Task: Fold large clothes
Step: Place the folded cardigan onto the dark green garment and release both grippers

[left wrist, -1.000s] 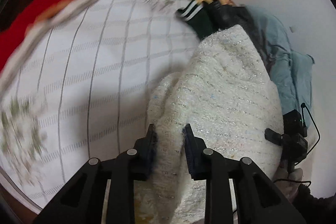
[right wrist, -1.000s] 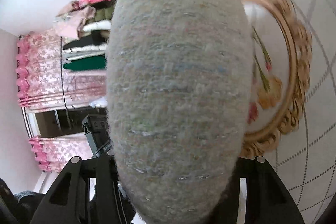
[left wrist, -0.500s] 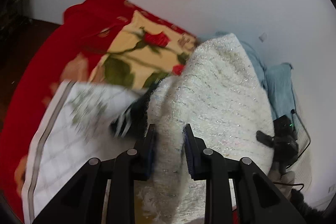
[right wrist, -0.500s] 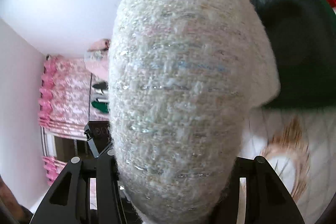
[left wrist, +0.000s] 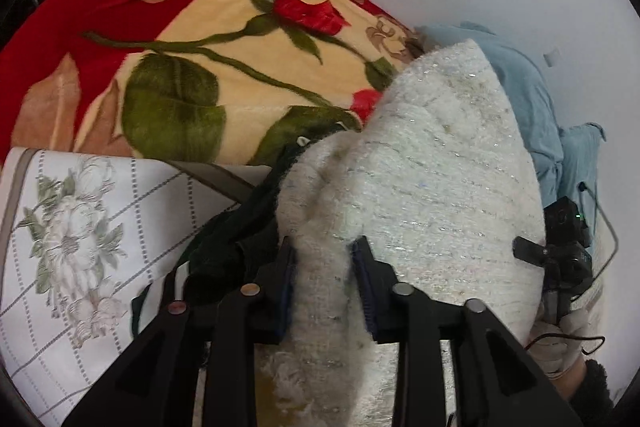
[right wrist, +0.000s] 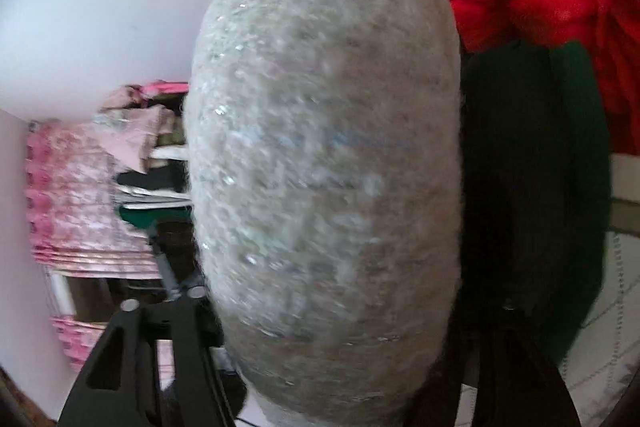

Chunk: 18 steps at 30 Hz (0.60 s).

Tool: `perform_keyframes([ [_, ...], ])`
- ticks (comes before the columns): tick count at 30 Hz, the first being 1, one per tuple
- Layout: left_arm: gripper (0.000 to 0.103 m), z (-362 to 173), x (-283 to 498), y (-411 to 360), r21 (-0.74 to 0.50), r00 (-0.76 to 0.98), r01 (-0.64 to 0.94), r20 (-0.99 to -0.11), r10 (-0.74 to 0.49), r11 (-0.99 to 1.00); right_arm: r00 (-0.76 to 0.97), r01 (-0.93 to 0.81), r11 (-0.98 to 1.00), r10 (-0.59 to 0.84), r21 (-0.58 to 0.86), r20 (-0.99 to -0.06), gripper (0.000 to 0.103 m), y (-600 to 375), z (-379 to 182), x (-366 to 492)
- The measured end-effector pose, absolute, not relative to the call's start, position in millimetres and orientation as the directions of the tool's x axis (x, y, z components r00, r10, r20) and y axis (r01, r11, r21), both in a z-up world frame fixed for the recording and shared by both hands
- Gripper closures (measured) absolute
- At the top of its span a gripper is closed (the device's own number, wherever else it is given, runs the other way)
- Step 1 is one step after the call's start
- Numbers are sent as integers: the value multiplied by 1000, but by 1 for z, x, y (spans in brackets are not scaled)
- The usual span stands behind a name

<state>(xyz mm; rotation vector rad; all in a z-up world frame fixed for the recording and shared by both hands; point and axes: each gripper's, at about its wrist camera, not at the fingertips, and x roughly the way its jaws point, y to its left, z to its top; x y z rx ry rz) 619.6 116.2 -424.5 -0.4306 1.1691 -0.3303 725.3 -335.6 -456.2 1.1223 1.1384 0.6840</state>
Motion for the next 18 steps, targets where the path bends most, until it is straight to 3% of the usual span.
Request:
perform_keyframes([
  [2, 71, -415, 617, 114, -446, 349, 27, -835, -426, 895, 312, 128, 438, 834, 890, -456, 17, -323, -436, 724],
  [4, 70, -405, 615, 109, -369, 350, 23, -867, -354, 929, 338, 130, 544, 762, 829, -553, 15, -321, -415, 720],
  [6, 60, -395, 609, 106, -316, 375, 23, -876, -301, 948, 365, 131, 660, 662, 740, -655, 10, -317, -391, 712],
  [8, 17, -386, 605, 101, -280, 409, 29, -873, -267, 960, 392, 149, 776, 523, 613, -757, 3, -317, -377, 704],
  [9, 11, -380, 599, 97, -252, 422, 28, -875, -240, 967, 404, 159, 832, 436, 531, -804, 1, -311, -365, 698],
  [13, 7, -366, 586, 85, -146, 439, 35, -887, -146, 989, 415, 197, 929, 211, 314, -885, 0, -297, -347, 667],
  [18, 3, -337, 546, 75, -51, 507, 21, -860, -55, 998, 418, 266, 953, 24, 147, -908, 0, -270, -330, 600],
])
